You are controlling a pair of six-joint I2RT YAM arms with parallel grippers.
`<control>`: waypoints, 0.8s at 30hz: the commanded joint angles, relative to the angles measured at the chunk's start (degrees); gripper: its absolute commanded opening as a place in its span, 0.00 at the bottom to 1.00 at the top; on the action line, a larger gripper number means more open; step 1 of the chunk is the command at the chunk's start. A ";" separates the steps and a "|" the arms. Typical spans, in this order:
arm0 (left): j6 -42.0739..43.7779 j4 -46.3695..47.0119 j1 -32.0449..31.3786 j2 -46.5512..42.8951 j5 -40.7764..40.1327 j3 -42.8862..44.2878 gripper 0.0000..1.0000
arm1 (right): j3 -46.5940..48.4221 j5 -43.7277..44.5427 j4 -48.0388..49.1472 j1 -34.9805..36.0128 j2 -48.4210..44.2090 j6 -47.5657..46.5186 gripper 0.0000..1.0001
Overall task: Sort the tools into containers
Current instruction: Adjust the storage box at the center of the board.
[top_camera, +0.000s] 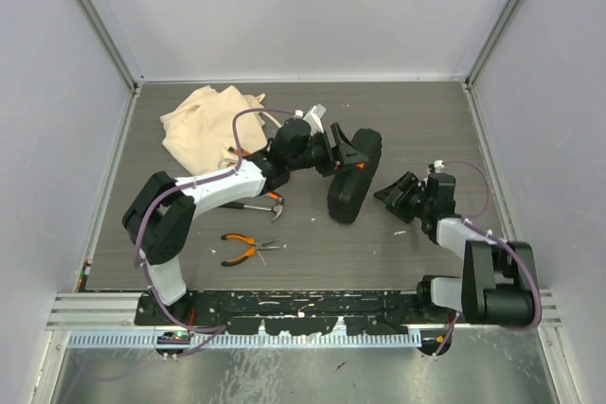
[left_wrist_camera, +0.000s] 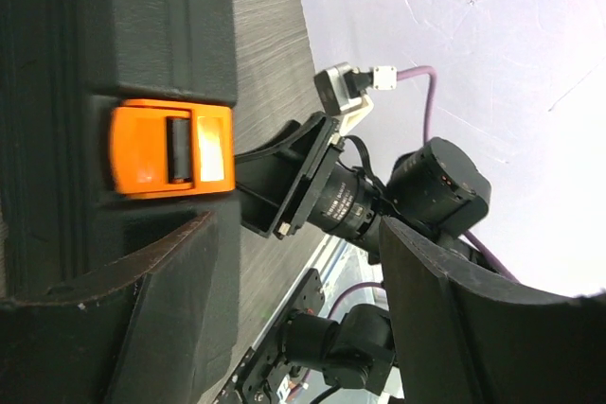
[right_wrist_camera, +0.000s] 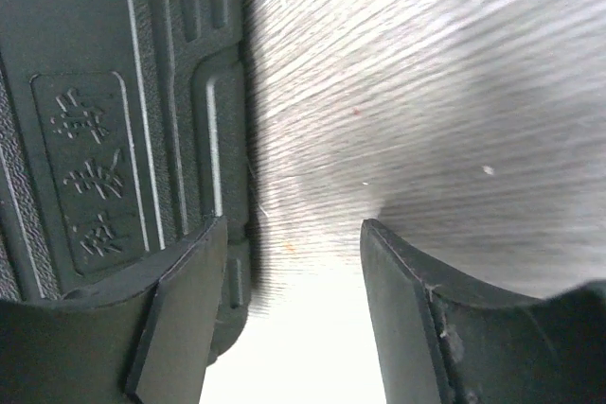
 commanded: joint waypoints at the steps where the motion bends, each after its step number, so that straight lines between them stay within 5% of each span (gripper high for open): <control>1: 1.71 0.09 -0.45 0.60 1.66 3.47 0.69 | -0.31 10.85 -9.10 0.08 -8.69 -2.29 0.65; 8: 2.44 -0.29 -1.84 1.51 2.07 4.81 0.69 | -0.40 11.34 -10.10 0.08 -18.76 -1.42 0.70; 24: 2.28 0.22 -2.95 3.51 2.39 3.99 0.70 | 4.15 6.45 -2.17 0.08 -18.34 5.92 0.91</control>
